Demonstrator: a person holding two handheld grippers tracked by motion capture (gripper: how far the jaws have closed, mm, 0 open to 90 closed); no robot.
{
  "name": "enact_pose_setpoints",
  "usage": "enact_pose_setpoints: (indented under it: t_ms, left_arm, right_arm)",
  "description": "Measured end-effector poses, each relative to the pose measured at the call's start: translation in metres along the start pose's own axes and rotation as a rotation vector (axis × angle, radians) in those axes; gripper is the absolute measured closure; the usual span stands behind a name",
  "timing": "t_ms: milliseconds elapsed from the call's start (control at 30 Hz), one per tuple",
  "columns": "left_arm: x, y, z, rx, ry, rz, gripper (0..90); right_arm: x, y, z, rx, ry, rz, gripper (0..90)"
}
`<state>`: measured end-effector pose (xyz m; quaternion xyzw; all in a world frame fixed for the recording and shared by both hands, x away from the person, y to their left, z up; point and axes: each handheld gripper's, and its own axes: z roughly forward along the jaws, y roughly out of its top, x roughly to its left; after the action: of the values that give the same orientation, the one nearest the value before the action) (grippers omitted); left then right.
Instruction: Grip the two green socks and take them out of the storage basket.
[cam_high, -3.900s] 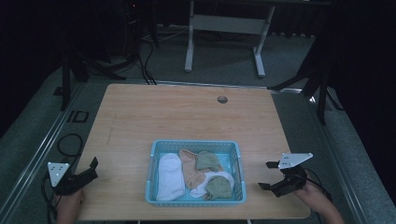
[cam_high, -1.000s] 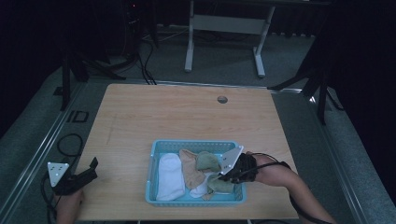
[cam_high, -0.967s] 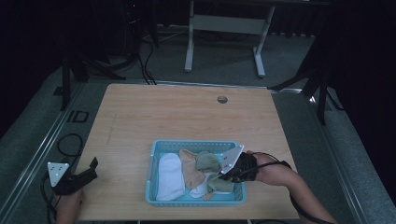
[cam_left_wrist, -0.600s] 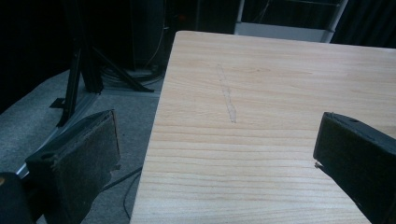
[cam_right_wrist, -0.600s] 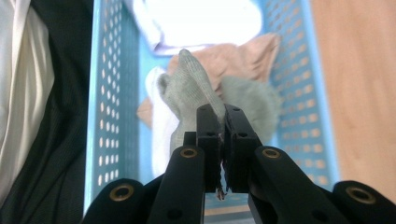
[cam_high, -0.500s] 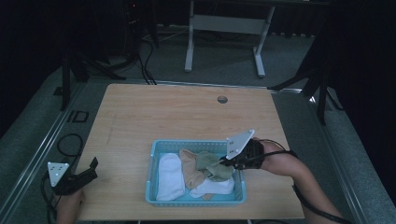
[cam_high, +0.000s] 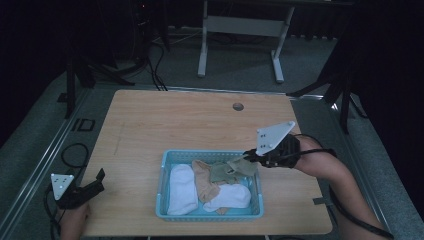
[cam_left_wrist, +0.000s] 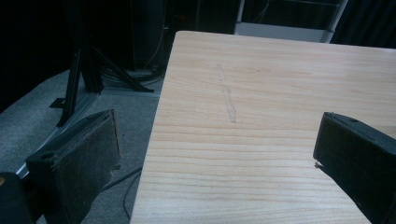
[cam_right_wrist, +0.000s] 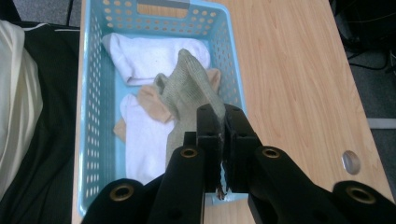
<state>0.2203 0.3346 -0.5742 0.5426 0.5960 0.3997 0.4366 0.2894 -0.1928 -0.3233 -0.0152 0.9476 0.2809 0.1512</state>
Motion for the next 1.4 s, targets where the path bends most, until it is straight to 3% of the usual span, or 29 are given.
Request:
enact_pose_setpoints:
  t_ms: [300, 633, 967, 1167, 1333, 1400]
  left_arm:
    - [-0.001, 0.0, 0.0, 0.0, 0.003, 0.0, 0.7]
    - [0.0, 0.0, 0.0, 0.005, 0.004, 0.006, 0.7]
    - [0.0, 0.0, 0.0, 0.006, 0.006, 0.007, 0.7]
    - [0.0, 0.0, 0.0, 0.003, 0.005, 0.007, 0.7]
    - [0.0, 0.0, 0.001, 0.003, 0.005, 0.007, 0.7]
    - [0.0, 0.0, 0.001, 0.004, 0.004, 0.008, 0.7]
  right_arm:
    - [-0.002, -0.021, -0.02, 0.004, -0.03, 0.041, 86.4]
    - [0.001, -0.065, -0.044, 0.05, -0.047, 0.123, 86.4]
    - [0.008, -0.108, -0.057, 0.078, -0.066, 0.208, 86.4]
    - [0.013, -0.134, -0.042, 0.076, -0.036, 0.255, 86.3]
    - [0.018, -0.155, -0.018, 0.081, 0.01, 0.297, 86.3]
    - [0.023, -0.171, 0.005, 0.106, 0.05, 0.325, 86.3]
